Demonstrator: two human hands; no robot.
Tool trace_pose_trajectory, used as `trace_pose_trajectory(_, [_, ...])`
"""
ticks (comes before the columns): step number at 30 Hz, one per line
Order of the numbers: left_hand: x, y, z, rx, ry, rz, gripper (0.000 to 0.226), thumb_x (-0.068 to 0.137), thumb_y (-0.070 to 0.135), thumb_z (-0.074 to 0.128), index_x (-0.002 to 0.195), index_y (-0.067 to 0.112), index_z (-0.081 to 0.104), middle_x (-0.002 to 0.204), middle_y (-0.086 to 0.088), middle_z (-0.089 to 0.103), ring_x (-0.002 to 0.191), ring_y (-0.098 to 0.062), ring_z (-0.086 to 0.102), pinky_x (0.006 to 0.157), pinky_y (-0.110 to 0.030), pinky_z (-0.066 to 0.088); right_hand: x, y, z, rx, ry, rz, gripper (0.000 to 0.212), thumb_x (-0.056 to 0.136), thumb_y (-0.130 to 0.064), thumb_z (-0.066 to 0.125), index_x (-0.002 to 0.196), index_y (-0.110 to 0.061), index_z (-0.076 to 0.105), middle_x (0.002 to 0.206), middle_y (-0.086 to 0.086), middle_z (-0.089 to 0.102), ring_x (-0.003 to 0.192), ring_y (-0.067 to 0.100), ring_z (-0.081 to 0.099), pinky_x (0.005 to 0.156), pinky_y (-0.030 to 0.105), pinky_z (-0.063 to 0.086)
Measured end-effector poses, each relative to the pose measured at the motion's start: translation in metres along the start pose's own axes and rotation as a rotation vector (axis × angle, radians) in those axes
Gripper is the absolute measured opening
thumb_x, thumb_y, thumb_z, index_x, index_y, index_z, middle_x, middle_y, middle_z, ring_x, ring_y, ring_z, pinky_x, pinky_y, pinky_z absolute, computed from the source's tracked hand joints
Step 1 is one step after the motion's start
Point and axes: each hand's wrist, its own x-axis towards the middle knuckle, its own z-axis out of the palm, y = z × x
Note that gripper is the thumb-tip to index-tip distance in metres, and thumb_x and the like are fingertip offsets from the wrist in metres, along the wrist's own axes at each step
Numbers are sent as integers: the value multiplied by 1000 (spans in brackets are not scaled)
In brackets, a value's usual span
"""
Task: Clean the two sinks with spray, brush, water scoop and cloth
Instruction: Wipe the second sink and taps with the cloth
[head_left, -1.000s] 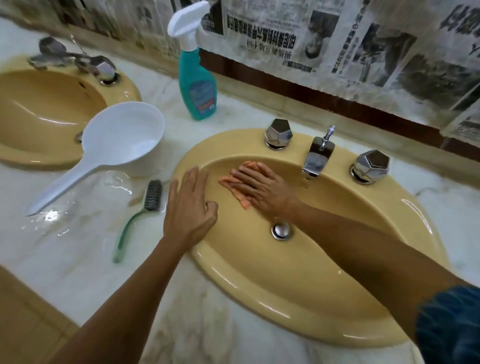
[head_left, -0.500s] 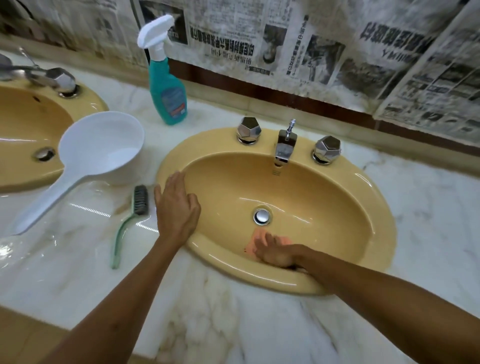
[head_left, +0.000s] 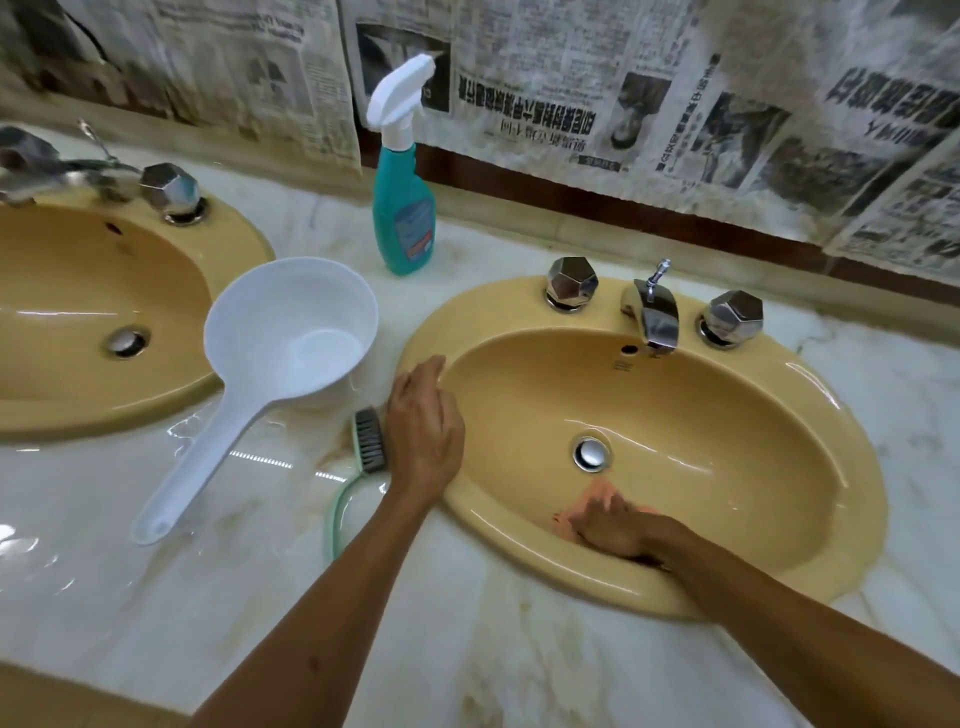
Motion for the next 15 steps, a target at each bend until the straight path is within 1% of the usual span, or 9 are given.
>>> trace_pose_trajectory(2, [1,-1,-1,-71,1,9,51,89,22,34,130,4,59,126,-14,65,120,-32,55,103,-43,43,34,-20,16,270,38,-136,55,88,-70,30,110,-26,56,118,-2,56,110,16,54,106,40,41])
trace_pose_trajectory(3, [0,-3,-1,-121,3,-1,54,90,28,32,130,5,59,127,-11,65,121,-30,55,105,-44,43,57,-40,17,407,56,-216,45,96,-59,29,116,-29,55,126,-5,54,112,11,51,103,32,40])
trace_pose_trajectory(6, [-1,-7,-3,-235,-1,-47,60,89,42,31,128,8,62,131,-3,64,124,-22,56,107,-45,41,85,-102,-2,924,250,-251,51,100,-58,20,137,-27,33,142,9,44,117,18,52,91,30,47])
trace_pose_trajectory(8, [-1,-7,-3,-251,-9,-23,59,90,42,32,126,8,63,131,-3,64,124,-22,56,106,-46,41,89,-111,-27,1111,499,-165,59,104,-40,25,153,-9,22,155,20,30,135,32,41,109,44,38])
trace_pose_trajectory(10, [-1,-5,-2,-265,-12,-12,58,90,41,32,128,7,62,131,-5,64,124,-23,56,106,-48,42,91,-100,-44,1173,557,-75,45,105,-18,28,140,8,42,147,30,39,129,41,47,110,49,37])
trace_pose_trajectory(11, [0,-6,-2,-276,-12,-27,59,90,41,32,129,7,60,132,-5,63,124,-23,55,106,-48,41,101,-96,-44,1189,554,-64,39,104,-18,30,120,2,60,135,32,50,113,41,57,102,52,43])
trace_pose_trajectory(13, [-1,-9,-1,-315,7,-59,61,88,40,34,135,8,55,135,-4,60,127,-23,53,109,-49,39,122,-101,-35,1206,537,-109,46,99,-42,34,81,-11,63,100,25,64,83,33,61,85,55,51])
trace_pose_trajectory(14, [-2,-10,-1,-346,20,-72,62,86,40,36,137,9,52,137,-4,58,129,-23,51,110,-50,37,160,-98,-21,1169,506,-163,64,91,-65,33,92,-8,63,98,15,59,89,31,59,89,54,50])
trace_pose_trajectory(15, [-3,-11,-1,-389,29,-88,64,84,39,38,140,11,49,140,-3,55,131,-21,49,112,-49,36,175,-104,-4,1043,481,-197,88,80,-84,28,121,-12,56,110,6,51,109,27,55,103,53,42])
